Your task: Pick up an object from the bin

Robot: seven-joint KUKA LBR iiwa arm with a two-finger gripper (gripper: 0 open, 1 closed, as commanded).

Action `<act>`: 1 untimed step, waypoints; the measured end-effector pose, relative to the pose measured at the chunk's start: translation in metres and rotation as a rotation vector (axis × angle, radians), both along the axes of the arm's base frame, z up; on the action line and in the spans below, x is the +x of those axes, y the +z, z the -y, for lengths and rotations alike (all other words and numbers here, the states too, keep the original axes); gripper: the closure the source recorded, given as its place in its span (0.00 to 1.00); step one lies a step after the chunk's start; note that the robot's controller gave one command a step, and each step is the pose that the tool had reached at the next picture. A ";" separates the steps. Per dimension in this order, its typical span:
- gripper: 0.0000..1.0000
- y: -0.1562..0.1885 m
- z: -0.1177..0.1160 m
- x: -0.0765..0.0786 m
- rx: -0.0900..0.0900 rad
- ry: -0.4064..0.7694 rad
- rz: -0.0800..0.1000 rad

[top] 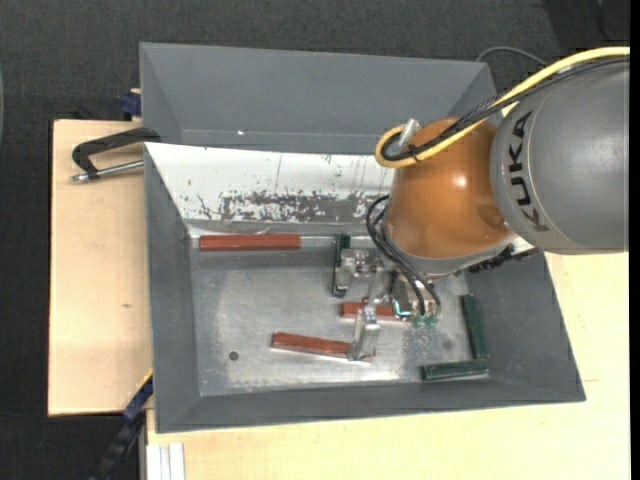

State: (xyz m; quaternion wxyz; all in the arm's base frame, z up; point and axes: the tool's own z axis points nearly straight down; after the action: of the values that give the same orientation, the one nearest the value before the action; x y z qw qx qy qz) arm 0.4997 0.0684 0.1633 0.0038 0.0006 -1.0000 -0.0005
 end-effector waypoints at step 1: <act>0.00 0.004 0.000 0.002 0.001 -0.001 0.009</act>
Offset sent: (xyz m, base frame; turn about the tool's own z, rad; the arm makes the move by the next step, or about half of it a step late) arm -0.0077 0.0144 -0.0569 0.0069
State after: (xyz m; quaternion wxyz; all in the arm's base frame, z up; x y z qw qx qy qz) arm 0.5017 0.0681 0.1674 -0.0006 -0.0002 -1.0000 -0.0009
